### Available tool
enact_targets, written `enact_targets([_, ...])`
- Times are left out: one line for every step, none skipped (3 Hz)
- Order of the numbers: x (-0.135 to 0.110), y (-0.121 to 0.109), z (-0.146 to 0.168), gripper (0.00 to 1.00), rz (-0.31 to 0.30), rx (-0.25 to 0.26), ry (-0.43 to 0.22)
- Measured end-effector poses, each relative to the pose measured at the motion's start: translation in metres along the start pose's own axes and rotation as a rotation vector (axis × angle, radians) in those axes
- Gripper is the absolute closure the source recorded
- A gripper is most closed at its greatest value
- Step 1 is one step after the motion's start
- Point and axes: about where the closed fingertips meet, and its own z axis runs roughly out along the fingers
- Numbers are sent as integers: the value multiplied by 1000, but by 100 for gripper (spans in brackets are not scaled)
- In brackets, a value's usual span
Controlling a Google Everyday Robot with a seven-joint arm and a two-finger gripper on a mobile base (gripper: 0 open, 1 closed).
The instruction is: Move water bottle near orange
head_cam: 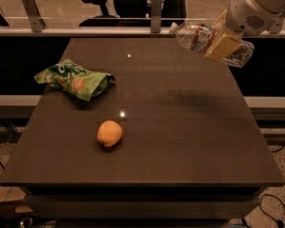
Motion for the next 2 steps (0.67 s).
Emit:
enact_targets([-7, 24, 0, 100, 9, 2, -33])
enact_targets([-9, 47, 3, 100, 37, -6, -36])
